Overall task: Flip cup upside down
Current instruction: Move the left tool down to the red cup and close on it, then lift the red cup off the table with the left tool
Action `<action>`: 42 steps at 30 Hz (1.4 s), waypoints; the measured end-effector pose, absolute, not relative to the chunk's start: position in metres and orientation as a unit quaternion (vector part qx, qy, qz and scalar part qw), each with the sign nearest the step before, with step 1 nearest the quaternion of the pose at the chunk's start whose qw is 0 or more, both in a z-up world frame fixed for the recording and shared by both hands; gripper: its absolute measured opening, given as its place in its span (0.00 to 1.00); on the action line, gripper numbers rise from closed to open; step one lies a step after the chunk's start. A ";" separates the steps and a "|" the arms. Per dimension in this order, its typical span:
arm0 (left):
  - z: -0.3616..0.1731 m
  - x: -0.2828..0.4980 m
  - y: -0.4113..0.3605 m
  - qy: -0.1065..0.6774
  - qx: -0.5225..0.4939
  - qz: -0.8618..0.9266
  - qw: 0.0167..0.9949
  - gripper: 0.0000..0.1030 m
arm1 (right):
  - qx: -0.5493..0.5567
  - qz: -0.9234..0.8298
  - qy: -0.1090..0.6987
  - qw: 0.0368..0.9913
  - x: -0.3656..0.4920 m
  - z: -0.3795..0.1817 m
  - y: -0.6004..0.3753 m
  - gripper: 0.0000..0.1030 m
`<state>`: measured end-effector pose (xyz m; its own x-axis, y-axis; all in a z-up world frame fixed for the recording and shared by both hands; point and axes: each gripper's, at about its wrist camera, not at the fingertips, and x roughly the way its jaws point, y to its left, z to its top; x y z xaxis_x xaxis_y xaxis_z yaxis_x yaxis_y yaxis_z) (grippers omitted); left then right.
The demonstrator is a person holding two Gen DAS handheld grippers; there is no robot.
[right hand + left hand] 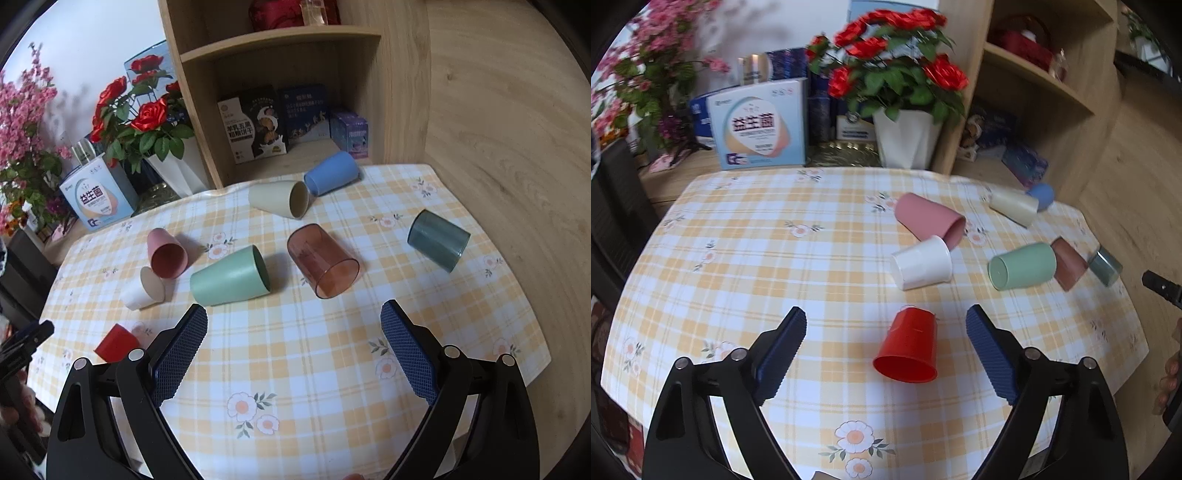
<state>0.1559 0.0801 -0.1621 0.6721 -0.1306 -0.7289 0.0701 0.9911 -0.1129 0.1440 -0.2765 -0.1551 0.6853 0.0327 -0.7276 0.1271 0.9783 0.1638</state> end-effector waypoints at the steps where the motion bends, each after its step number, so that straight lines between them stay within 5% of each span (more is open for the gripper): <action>1: -0.163 0.160 0.078 0.404 -0.034 -0.062 0.912 0.77 | 0.101 -0.026 0.397 0.912 0.145 -0.156 -0.278 0.89; 12: -0.207 0.193 0.043 0.464 0.040 -0.142 0.873 0.69 | 0.112 -0.030 0.419 0.900 0.157 -0.182 -0.289 0.89; 17: -0.228 0.207 0.042 0.494 0.033 -0.141 0.857 0.57 | 0.113 -0.028 0.424 0.898 0.158 -0.188 -0.289 0.89; 42: -0.277 0.236 0.052 0.588 -0.020 -0.100 0.802 0.55 | 0.106 -0.009 0.439 0.892 0.157 -0.196 -0.278 0.89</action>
